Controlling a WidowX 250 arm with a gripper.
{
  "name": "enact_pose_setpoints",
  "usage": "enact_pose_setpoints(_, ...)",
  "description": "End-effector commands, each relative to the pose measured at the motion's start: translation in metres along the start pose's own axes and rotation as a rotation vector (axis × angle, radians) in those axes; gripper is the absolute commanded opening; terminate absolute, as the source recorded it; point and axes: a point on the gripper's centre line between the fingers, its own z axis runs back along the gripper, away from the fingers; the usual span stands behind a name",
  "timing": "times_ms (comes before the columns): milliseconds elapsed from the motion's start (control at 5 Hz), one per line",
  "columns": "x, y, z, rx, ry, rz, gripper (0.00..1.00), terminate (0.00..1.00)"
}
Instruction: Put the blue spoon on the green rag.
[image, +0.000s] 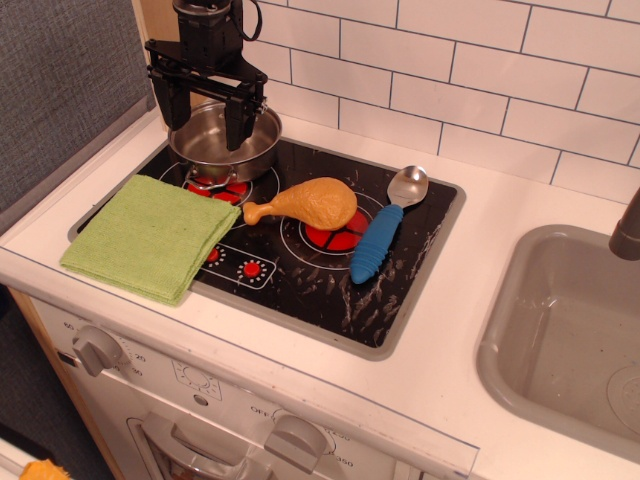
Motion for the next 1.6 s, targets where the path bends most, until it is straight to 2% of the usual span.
enact_pose_setpoints(0,0.0,0.0,0.0,0.0,0.0,0.0,1.0,0.0)
enact_pose_setpoints(200,-0.002,-0.011,0.009,0.047,-0.126,-0.19,1.0,0.0)
enact_pose_setpoints(400,-0.002,-0.033,0.025,0.098,-0.101,-0.233,1.0,0.0)
enact_pose_setpoints(600,-0.003,-0.051,0.069,0.151,-0.195,-0.182,1.0,0.0)
enact_pose_setpoints(800,-0.006,-0.069,0.094,0.107,-0.276,-0.097,1.0,0.0)
enact_pose_setpoints(1000,-0.009,-0.11,0.095,0.022,-0.288,-0.157,1.0,0.0)
enact_pose_setpoints(1200,-0.024,-0.143,0.086,-0.074,-0.247,-0.202,1.0,0.0)
enact_pose_setpoints(1400,-0.038,-0.161,0.069,-0.108,-0.21,-0.215,1.0,0.0)
